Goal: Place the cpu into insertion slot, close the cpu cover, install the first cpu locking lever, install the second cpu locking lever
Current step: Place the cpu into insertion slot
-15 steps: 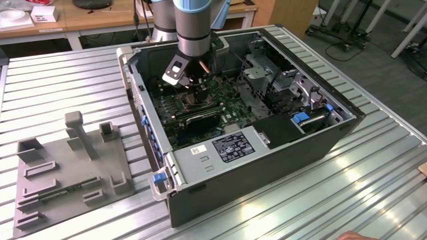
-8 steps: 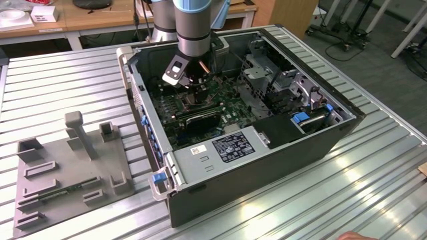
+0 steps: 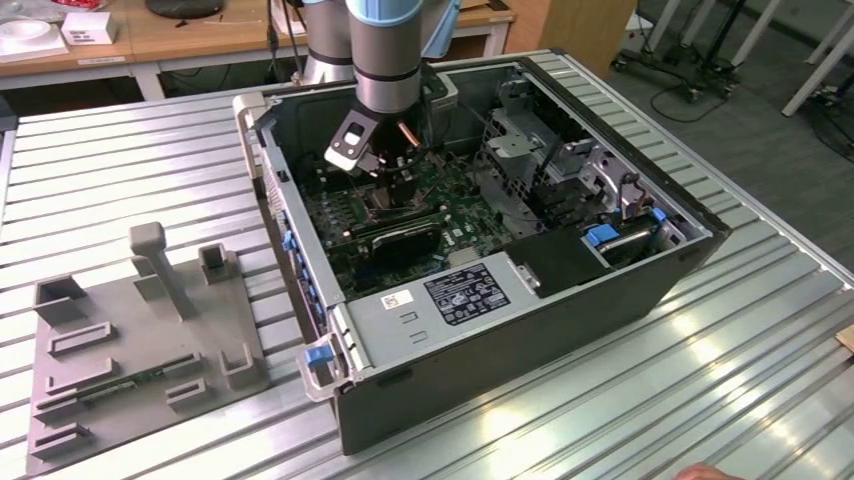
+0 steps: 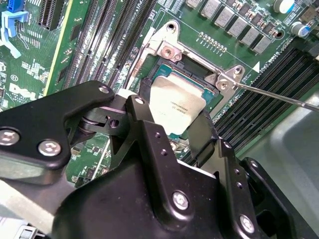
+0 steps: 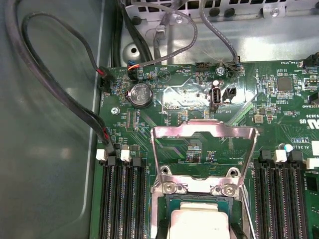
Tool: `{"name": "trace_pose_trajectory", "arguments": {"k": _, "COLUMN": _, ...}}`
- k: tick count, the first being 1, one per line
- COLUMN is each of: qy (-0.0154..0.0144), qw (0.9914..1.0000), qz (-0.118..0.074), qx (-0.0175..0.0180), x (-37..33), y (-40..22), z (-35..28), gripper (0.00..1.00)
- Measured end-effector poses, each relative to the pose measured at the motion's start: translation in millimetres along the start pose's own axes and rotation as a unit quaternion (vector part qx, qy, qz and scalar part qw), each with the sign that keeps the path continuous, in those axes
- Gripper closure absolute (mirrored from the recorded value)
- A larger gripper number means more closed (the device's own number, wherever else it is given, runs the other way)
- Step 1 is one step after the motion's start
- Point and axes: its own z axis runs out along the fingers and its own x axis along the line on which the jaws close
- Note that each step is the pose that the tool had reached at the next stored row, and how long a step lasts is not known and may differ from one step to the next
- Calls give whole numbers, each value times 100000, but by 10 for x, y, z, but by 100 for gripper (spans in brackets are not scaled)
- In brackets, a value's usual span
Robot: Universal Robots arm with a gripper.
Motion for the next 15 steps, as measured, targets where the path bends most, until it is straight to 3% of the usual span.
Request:
{"name": "trace_pose_trajectory", "arguments": {"k": 3, "qy": 43, "qw": 100000, "qz": -2, "qx": -29, "x": 1, "y": 1, "z": 4, "gripper": 45}}
{"name": "trace_pose_trajectory", "arguments": {"k": 6, "qy": 16, "qw": 100000, "qz": -1, "qx": -9, "x": 0, "y": 0, "z": 2, "gripper": 33}}
{"name": "trace_pose_trajectory", "arguments": {"k": 11, "qy": 1, "qw": 100000, "qz": 0, "qx": 0, "x": 0, "y": 0, "z": 1, "gripper": 33}}
{"name": "trace_pose_trajectory", "arguments": {"k": 15, "qy": 4, "qw": 100000, "qz": 3, "qx": -1, "x": 1, "y": 3, "z": -36, "gripper": 33}}
